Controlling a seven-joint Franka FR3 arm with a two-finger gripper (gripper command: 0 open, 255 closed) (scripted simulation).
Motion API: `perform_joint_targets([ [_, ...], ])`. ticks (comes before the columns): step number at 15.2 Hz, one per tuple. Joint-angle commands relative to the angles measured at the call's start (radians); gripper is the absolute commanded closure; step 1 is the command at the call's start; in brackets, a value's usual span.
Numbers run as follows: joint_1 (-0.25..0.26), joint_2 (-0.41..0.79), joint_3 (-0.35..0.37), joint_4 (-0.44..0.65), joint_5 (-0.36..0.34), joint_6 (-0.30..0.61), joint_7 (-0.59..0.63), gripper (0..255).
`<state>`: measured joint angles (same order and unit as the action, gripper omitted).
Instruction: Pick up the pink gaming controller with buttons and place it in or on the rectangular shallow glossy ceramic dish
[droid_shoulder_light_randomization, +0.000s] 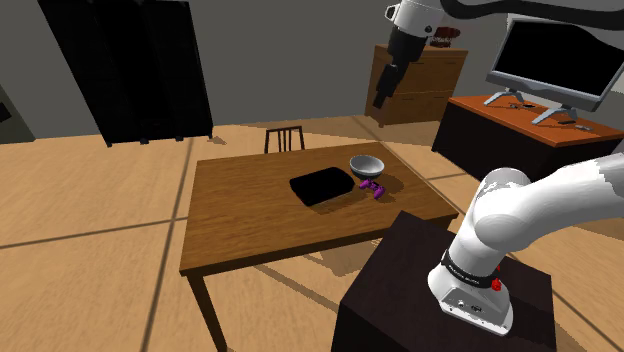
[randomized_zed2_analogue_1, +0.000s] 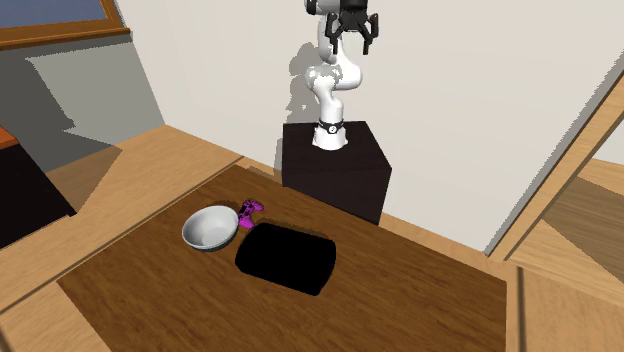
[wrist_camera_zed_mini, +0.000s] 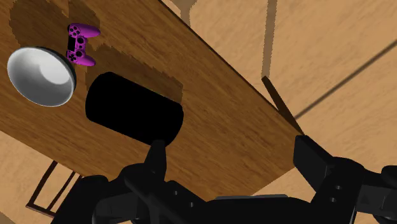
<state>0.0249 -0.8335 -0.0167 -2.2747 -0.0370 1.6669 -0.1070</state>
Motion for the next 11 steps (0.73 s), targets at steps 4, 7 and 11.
perform_joint_targets([
  [4, -0.016, 0.021, -0.041, -0.062, -0.02, 0.069, -0.028, 0],
  [7, -0.033, 0.052, -0.082, -0.115, -0.039, 0.14, -0.055, 0],
  [11, -0.056, 0.11, -0.139, -0.172, -0.064, 0.239, -0.093, 0],
])
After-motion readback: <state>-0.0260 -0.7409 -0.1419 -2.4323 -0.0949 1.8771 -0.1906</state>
